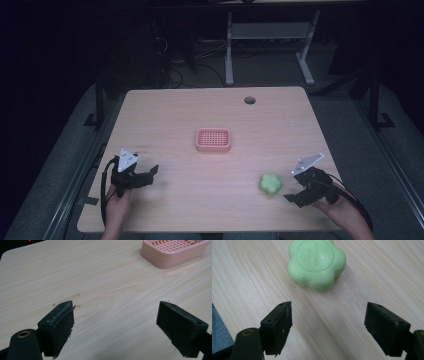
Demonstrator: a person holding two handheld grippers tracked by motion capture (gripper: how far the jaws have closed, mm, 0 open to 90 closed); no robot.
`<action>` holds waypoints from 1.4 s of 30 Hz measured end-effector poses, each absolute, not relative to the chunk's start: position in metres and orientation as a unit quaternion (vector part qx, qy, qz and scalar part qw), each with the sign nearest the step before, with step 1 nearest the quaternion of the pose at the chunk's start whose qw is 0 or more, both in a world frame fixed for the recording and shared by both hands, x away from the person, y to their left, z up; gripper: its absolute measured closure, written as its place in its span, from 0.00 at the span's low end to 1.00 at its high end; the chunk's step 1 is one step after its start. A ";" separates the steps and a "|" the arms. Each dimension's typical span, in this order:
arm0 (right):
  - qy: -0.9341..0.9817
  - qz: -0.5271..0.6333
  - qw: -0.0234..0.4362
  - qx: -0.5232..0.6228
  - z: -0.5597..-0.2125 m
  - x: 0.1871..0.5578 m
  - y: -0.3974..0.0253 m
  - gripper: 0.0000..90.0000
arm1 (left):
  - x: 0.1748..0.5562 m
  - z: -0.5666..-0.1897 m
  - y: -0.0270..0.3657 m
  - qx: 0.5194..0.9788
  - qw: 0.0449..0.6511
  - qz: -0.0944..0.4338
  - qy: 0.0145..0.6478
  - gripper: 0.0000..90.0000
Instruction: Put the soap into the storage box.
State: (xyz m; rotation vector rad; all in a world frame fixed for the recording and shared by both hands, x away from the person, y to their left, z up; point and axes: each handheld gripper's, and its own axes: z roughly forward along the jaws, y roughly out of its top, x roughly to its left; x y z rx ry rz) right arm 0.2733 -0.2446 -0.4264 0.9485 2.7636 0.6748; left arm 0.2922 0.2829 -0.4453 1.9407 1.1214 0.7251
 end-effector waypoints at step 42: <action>0.943 0.168 0.056 0.281 -0.427 0.304 -0.186 0.17 | 0.292 -0.446 0.284 0.756 0.391 0.275 0.447 0.16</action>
